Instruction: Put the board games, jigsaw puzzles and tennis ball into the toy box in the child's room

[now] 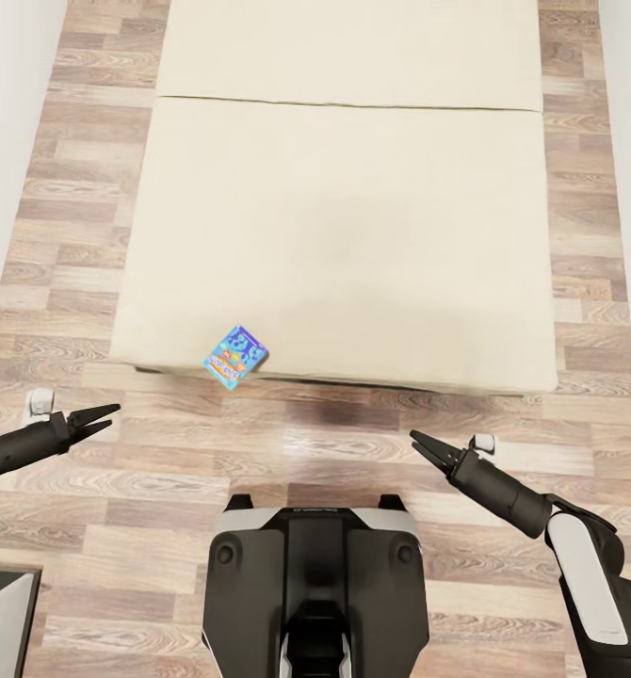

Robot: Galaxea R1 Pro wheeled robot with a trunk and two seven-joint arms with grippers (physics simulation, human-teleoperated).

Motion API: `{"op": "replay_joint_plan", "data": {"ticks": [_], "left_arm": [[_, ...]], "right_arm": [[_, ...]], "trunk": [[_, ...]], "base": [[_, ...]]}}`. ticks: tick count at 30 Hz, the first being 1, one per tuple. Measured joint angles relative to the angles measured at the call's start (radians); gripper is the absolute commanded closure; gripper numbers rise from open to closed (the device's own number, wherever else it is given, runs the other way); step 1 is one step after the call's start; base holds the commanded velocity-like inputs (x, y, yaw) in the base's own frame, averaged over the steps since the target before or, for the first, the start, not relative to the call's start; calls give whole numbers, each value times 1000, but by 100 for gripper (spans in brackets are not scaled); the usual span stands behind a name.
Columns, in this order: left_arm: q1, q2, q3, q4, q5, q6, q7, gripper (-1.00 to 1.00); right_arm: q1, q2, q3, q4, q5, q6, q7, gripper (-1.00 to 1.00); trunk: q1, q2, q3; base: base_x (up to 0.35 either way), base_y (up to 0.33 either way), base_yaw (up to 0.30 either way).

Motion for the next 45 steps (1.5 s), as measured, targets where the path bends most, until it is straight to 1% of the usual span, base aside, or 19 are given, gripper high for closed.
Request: {"op": "replay_joint_plan", "data": {"ticks": [9, 29, 41, 45], "left_arm": [[3, 1, -1, 0, -2, -3, -20, -100], [7, 0, -4, 0, -3, -3, -24, -100], [8, -1, -12, -1, -3, -3, -25, -100], [8, -1, -21, -1, -3, -4, -25, -100]], "right_arm": [[9, 1, 0, 0, 0, -3, 2, -100], [24, 2, 2, 1, 0, -4, 2, -100], [26, 2, 6, 2, 0, -59, 1, -100], [26, 3, 9, 3, 3, -70, -1, -100]], "trunk": [[0, 0, 15], [0, 0, 47], [0, 0, 67], [0, 0, 74]], "base": [[0, 0, 0], [0, 0, 0], [0, 0, 0], [0, 0, 0]]}}
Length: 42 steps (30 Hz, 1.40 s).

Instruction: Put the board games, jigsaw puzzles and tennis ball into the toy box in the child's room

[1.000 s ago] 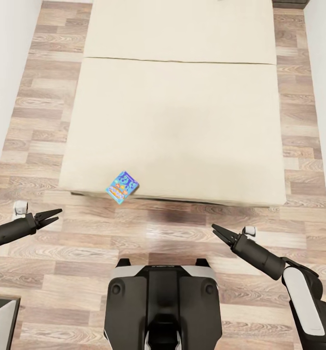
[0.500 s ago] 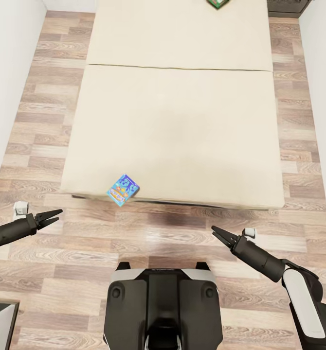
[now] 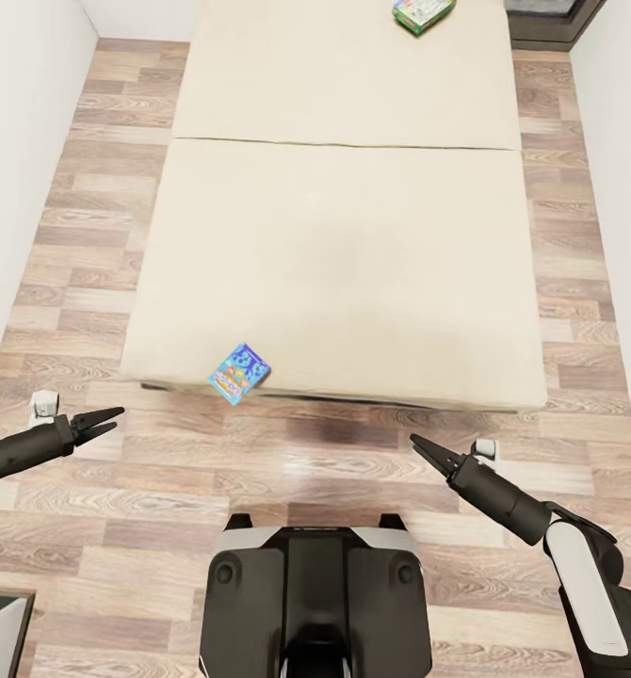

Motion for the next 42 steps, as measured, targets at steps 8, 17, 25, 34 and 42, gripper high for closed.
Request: {"op": "replay_joint_plan", "data": {"ticks": [8, 17, 25, 34, 42], "left_arm": [[0, 1, -13, 0, 0, 0, 0, -100], [0, 0, -17, 0, 0, -1, 0, -100], [0, -3, -18, 0, -1, -1, 1, -100], [0, -3, -52, 0, -1, -1, 1, -100], [0, -4, -67, 0, -1, -1, 1, -100]], "right_arm": [[14, 2, 5, 21, 16, -51, -1, -100], [21, 3, 40, 52, 32, -89, -1, -100], [21, 4, 51, 55, 35, -95, 0, -100], [22, 4, 54, 55, 35, -96, 0, -100], [22, 4, 53, 56, 35, -97, 0, -100]], "trunk": [[0, 0, 13], [0, 0, 28], [0, 0, 41], [0, 0, 56], [0, 0, 69]], "base": [[0, 0, 0], [0, 0, 0], [0, 0, 0], [0, 0, 0], [0, 0, 0]]}}
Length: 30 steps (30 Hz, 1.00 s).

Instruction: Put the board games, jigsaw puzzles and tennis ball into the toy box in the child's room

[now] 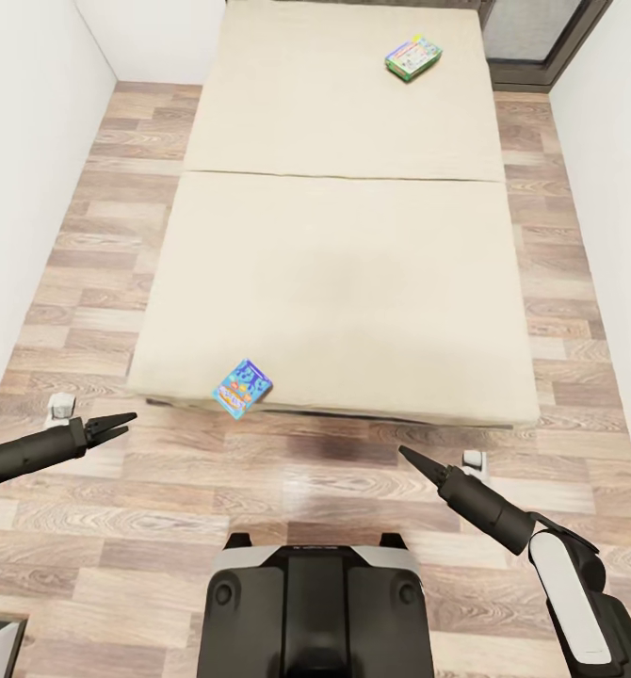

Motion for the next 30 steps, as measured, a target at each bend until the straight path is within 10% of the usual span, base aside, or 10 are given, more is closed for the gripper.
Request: {"op": "replay_joint_plan", "data": {"ticks": [30], "left_arm": [[0, -4, -28, 0, 0, 0, 0, -100]], "right_arm": [[2, -2, -3, 0, 0, 0, 3, -100]], "trunk": [[0, 0, 49]], "base": [[0, 0, 0]]}}
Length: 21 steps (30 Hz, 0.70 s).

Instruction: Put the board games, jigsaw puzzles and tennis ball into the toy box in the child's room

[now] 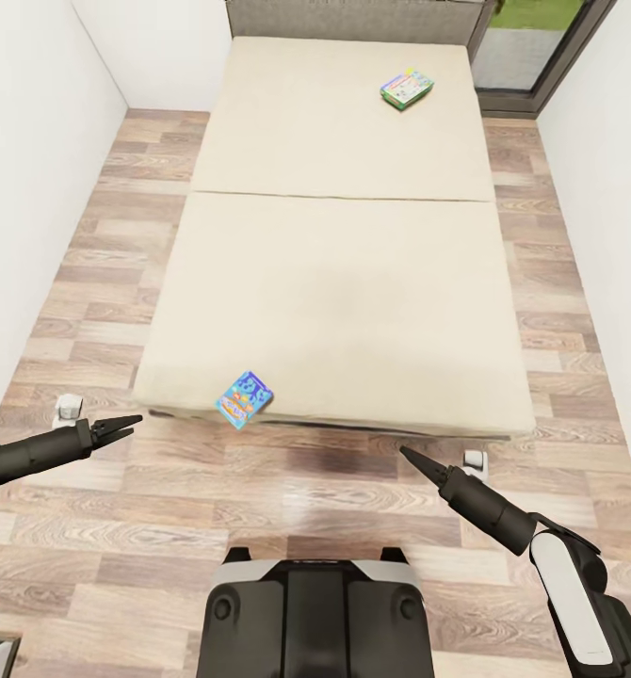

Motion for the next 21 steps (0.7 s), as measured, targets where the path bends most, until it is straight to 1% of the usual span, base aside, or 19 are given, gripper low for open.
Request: {"op": "replay_joint_plan", "data": {"ticks": [21], "left_arm": [[0, 0, -1, 0, 0, 0, -1, -100]], "right_arm": [[0, 0, 0, 0, 0, 0, -2, -100]], "trunk": [[0, 0, 35]], "base": [[0, 0, 0]]}}
